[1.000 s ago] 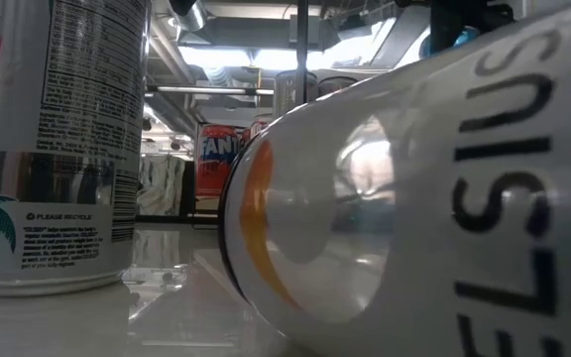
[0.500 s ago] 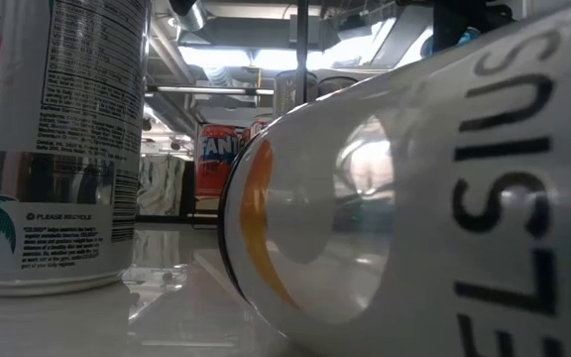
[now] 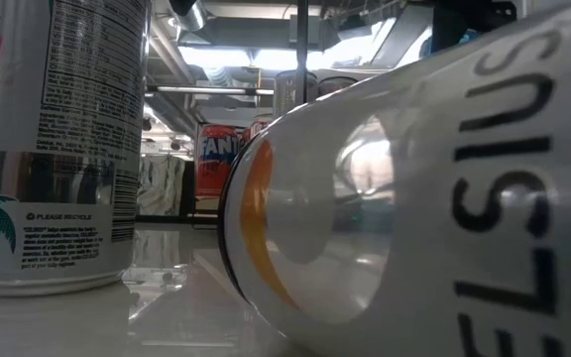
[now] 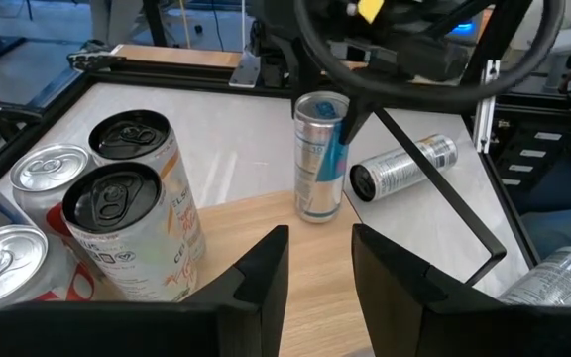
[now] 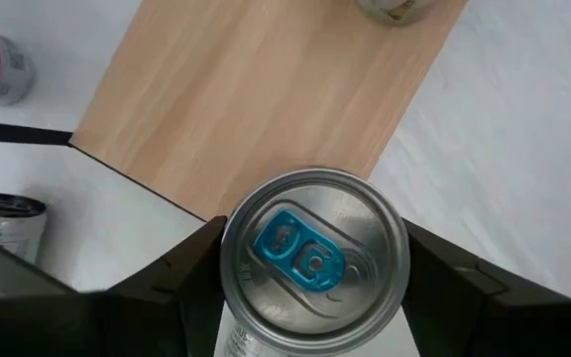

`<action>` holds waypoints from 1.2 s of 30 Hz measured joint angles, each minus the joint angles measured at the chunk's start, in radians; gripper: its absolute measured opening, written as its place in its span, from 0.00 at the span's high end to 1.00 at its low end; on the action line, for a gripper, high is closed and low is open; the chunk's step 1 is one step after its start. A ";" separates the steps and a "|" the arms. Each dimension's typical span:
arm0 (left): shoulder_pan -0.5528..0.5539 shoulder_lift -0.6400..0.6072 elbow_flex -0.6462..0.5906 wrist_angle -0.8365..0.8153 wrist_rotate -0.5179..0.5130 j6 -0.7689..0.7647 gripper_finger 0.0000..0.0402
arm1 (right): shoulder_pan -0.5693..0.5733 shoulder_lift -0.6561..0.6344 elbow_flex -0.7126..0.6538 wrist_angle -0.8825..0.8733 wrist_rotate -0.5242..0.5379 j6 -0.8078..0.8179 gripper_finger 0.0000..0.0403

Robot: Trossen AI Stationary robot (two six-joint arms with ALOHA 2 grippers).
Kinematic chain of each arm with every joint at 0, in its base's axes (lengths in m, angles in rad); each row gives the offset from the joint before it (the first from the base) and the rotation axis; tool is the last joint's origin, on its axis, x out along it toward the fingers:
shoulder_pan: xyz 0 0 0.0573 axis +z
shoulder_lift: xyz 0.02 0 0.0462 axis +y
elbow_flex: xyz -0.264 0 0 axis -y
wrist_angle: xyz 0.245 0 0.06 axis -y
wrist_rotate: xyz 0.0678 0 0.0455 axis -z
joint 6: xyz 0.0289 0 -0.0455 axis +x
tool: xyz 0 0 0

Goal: Place canned beverage on shelf
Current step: Put the top blue soda can on the shelf

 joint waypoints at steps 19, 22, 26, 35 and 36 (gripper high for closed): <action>0.000 0.000 0.001 0.000 0.000 0.000 0.74 | 0.004 0.028 0.003 0.007 -0.024 -0.010 0.42; 0.000 0.000 0.001 0.000 0.000 0.000 0.74 | 0.004 0.028 0.003 0.007 -0.025 -0.010 0.42; 0.000 0.000 0.001 0.000 0.000 0.000 0.74 | 0.004 0.028 0.002 0.007 -0.028 -0.011 0.42; 0.000 0.000 0.001 0.000 0.000 0.000 0.74 | 0.004 0.029 0.001 0.008 -0.030 -0.011 0.42; 0.000 0.000 0.001 0.000 0.000 0.000 0.74 | 0.004 0.029 0.001 0.008 -0.030 -0.011 0.42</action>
